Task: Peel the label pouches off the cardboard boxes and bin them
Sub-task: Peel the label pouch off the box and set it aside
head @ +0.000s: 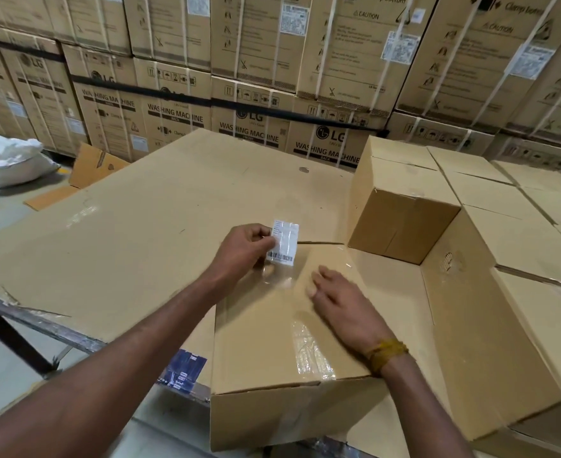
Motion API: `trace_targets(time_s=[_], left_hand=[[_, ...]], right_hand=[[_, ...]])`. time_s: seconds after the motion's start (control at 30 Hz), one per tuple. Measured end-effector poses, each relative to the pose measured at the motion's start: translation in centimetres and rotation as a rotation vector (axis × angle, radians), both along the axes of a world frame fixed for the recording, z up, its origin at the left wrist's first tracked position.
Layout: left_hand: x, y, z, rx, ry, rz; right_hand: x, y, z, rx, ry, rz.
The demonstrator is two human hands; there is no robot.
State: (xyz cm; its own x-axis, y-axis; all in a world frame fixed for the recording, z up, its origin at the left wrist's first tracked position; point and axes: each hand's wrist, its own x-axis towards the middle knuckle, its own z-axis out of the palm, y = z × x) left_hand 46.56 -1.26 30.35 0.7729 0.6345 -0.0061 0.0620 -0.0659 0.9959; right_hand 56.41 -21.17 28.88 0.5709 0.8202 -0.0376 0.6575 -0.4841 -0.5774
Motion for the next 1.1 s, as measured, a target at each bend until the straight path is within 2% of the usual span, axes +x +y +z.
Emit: trace_targets(time_s=[0.1, 0.23, 0.3, 0.43, 0.6, 0.7, 0.83, 1.0, 1.1], left_hand=[[0.3, 0.3, -0.5, 0.028, -0.015, -0.017], [0.9, -0.2, -1.5, 0.271, 0.038, 0.043], [1.1, -0.2, -1.7, 0.326, 0.061, 0.072], [0.8, 0.1, -1.6, 0.323, 0.021, 0.086], [0.5, -0.1, -1.8, 0.31, 0.014, 0.066], [0.7, -0.1, -1.7, 0.305, 0.064, 0.059], [0.7, -0.3, -1.4, 0.285, 0.09, 0.045], [0.6, 0.0, -1.6, 0.231, 0.068, 0.05], [0.8, 0.0, -1.6, 0.264, 0.086, 0.042]], right_hand=[[-2.7, -1.0, -0.4, -0.247, -0.166, 0.117], [-3.2, -0.9, 0.1, -0.291, -0.141, 0.143], [-1.6, 0.2, 0.4, -0.307, -0.152, 0.11], [-0.6, 2.0, 0.0, -0.369, -0.226, 0.05], [-4.2, -1.3, 0.4, -0.398, -0.207, 0.173], [-2.2, -0.2, 0.7, -0.407, -0.177, 0.109], [-0.3, 3.9, -0.2, -0.408, -0.237, 0.006], [-3.0, 0.2, 0.1, -0.365, -0.214, 0.152], [-1.6, -0.3, 0.5, -0.396, -0.204, 0.174]])
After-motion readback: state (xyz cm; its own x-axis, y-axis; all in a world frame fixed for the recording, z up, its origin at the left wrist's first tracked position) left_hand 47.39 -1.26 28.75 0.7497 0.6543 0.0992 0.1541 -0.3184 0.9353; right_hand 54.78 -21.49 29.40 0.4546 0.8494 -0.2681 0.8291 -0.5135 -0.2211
